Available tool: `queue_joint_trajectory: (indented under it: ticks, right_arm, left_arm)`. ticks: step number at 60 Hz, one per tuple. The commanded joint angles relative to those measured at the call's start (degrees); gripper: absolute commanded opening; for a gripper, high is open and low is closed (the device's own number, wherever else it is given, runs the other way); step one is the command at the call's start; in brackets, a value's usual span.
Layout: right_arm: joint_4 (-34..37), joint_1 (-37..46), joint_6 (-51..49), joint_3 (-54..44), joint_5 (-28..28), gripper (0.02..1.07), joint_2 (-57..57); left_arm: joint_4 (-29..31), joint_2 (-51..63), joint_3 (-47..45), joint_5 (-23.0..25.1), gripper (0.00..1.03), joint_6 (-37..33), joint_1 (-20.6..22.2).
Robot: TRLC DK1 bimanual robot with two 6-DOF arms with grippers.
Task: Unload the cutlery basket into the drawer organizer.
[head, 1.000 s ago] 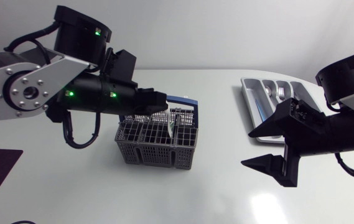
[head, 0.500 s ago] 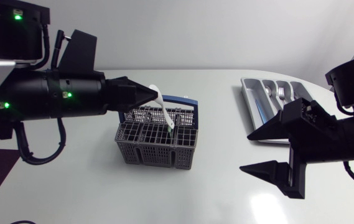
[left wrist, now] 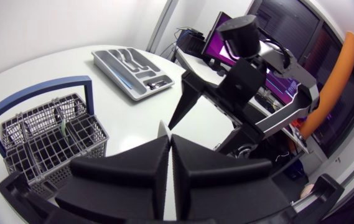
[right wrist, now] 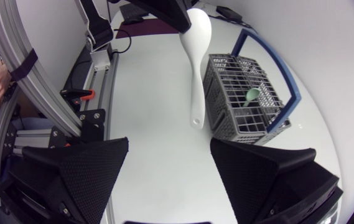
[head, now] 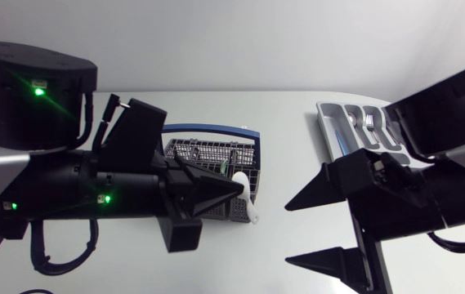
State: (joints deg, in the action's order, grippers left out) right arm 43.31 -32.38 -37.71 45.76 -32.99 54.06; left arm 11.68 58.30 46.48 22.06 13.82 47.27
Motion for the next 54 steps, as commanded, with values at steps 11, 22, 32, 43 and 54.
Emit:
queue_joint_trajectory:
  ticks: [11, 22, 32, 43, 54]
  right_arm:
    - [-0.24, -1.9, -2.54, 2.32, -8.14, 0.78, 7.81]
    - [0.2, -1.9, -3.59, 3.72, -12.18, 0.6, 8.34]
    - [0.72, -1.98, -4.91, 3.72, -13.85, 0.4, 8.43]
    - [1.08, -2.16, -5.97, 3.37, -14.73, 0.13, 8.51]
    - [3.18, -2.16, -8.08, 2.85, -14.82, 0.08, 9.04]
  left_arm:
    - [0.45, -0.12, -1.22, 0.44, 0.04, -2.49, 6.26]
    - [1.33, 0.58, -0.95, 2.02, 0.04, -3.1, 7.05]
    - [1.59, 1.37, -0.86, 3.42, 0.04, -3.45, 7.4]
    - [1.76, 1.9, -0.51, 3.95, 0.04, -3.89, 7.23]
    - [1.76, 1.99, -0.34, 5.09, 0.04, -3.98, 6.35]
